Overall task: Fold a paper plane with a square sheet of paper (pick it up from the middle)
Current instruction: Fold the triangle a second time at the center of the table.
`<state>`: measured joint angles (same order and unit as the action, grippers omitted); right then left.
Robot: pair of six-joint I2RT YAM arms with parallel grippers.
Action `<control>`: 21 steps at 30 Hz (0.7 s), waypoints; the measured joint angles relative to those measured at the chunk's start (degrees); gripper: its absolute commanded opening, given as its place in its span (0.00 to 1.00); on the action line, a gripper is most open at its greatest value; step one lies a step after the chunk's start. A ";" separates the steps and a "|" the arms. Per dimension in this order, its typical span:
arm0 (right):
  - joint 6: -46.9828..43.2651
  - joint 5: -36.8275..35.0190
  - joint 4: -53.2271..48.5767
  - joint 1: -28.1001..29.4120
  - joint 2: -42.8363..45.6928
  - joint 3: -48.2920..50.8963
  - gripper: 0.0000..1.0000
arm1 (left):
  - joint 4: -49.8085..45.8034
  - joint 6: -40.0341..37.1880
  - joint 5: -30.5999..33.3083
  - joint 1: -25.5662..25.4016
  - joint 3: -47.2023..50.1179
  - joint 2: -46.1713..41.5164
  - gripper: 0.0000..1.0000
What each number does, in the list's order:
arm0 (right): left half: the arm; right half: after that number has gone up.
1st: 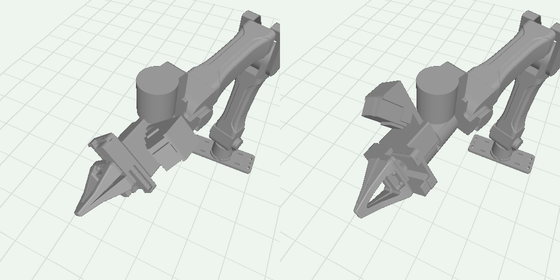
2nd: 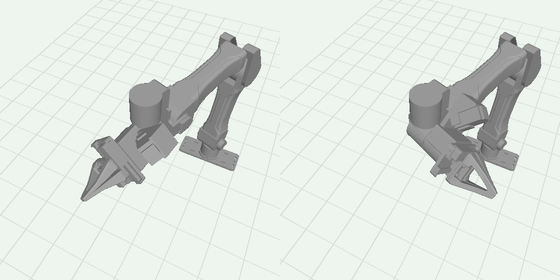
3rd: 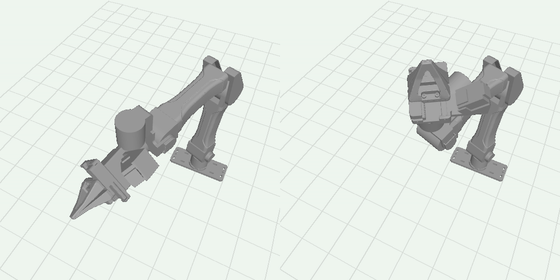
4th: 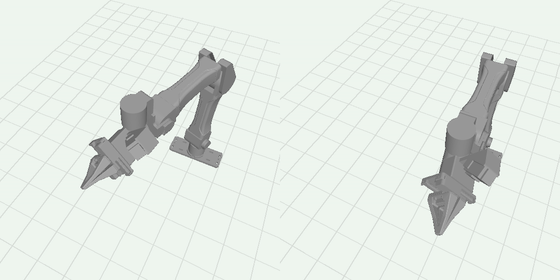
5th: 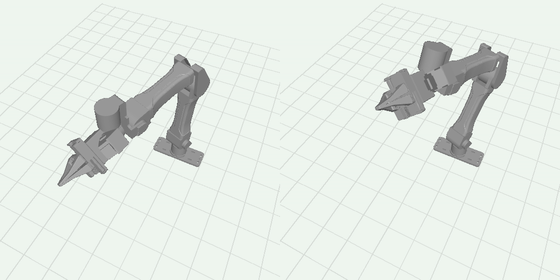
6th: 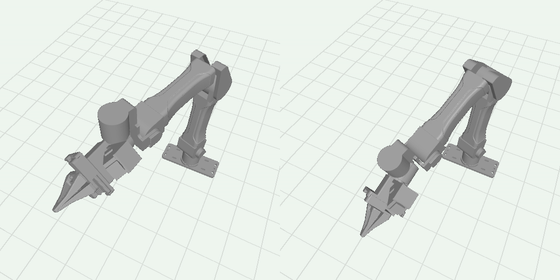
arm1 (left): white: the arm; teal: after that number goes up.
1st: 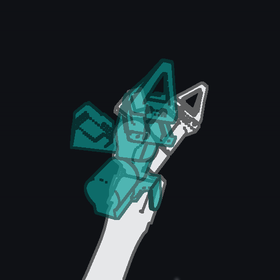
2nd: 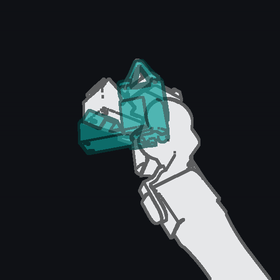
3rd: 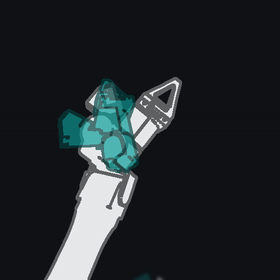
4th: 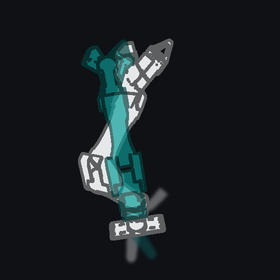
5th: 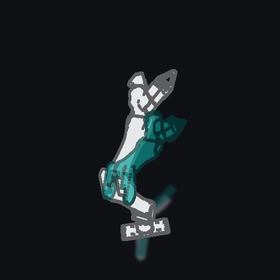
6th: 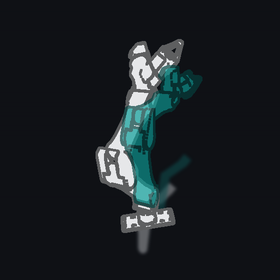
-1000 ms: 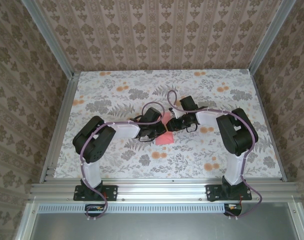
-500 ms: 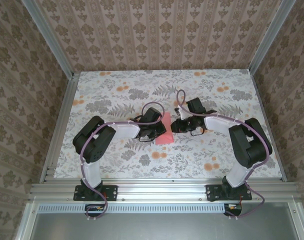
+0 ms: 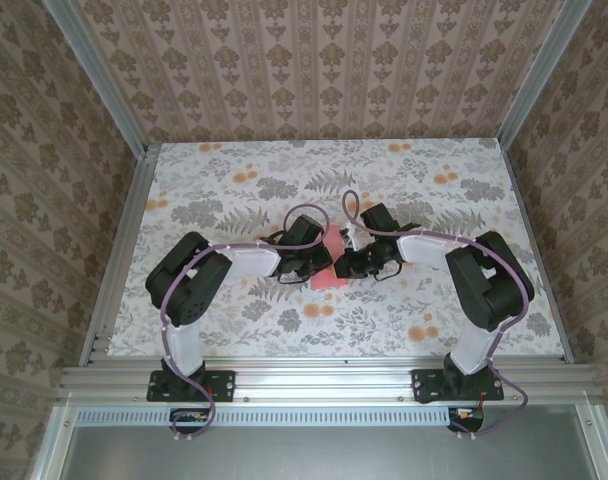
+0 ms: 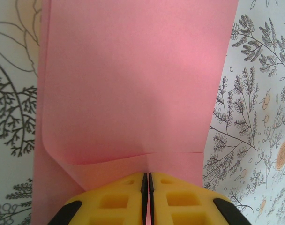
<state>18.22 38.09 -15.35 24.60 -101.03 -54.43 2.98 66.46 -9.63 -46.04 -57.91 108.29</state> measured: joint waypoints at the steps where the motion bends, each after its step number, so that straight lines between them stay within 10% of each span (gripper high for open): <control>1: -0.11 -0.50 -0.39 0.00 -0.28 -0.22 0.13 | -0.11 0.00 0.02 0.00 -0.07 0.00 0.13; 21: -3.96 -7.58 -6.84 -0.20 -2.95 -1.60 0.15 | -1.22 -0.02 0.24 -0.04 -0.59 0.00 0.13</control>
<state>14.26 30.50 -22.20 24.40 -103.98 -56.03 1.76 66.43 -9.39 -46.09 -58.50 108.29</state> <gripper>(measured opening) 0.145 0.133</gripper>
